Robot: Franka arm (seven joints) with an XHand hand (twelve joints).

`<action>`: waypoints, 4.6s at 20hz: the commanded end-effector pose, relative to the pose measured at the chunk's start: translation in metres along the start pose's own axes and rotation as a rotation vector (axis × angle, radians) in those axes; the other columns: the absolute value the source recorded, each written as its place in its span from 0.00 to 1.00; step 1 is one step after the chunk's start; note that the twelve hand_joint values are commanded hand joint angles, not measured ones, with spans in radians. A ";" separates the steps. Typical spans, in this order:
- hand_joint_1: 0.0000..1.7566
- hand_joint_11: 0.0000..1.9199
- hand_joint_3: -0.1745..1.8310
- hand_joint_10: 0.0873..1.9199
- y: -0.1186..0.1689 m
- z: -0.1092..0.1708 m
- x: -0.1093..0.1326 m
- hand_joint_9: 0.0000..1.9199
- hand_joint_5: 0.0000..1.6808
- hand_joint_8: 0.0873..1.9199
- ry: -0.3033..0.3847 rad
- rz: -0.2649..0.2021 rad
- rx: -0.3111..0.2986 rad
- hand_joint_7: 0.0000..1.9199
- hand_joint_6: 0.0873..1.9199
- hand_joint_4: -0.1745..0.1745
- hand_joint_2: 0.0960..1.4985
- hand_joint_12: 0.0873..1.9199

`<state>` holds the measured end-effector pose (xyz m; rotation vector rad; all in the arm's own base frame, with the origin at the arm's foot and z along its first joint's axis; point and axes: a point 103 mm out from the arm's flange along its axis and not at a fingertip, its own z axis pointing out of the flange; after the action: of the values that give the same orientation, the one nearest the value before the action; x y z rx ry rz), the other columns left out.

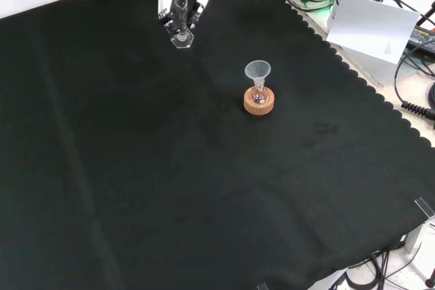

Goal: Pour the water from the graduated cylinder into the round-bottom flask.

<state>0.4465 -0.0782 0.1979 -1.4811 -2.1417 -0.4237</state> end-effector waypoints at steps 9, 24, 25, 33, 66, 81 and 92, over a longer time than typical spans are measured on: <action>0.81 0.54 0.00 0.18 -0.064 0.019 0.051 0.61 0.52 0.32 -0.158 0.084 0.219 0.49 0.42 0.25 0.90 0.44; 0.76 0.54 0.08 0.20 -0.071 0.032 0.063 0.61 0.51 0.70 -0.307 0.139 0.450 0.40 0.44 0.28 0.81 0.43; 0.76 0.54 0.08 0.20 -0.071 0.033 0.063 0.61 0.51 0.70 -0.315 0.143 0.466 0.40 0.44 0.28 0.81 0.43; 0.76 0.54 0.08 0.21 -0.073 0.039 0.067 0.61 0.51 0.70 -0.376 0.160 0.554 0.40 0.44 0.28 0.81 0.43; 0.76 0.54 0.08 0.22 -0.066 0.061 0.098 0.60 0.50 0.70 -0.642 0.201 0.823 0.40 0.45 0.29 0.81 0.43; 0.76 0.55 0.08 0.23 -0.053 0.058 0.108 0.60 0.50 0.70 -0.734 0.263 0.847 0.40 0.45 0.29 0.81 0.43; 0.76 0.55 0.08 0.23 -0.050 0.055 0.117 0.60 0.50 0.70 -0.780 0.271 0.868 0.40 0.45 0.29 0.81 0.43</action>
<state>0.3541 0.0220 0.2172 -1.4399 -2.1050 1.1869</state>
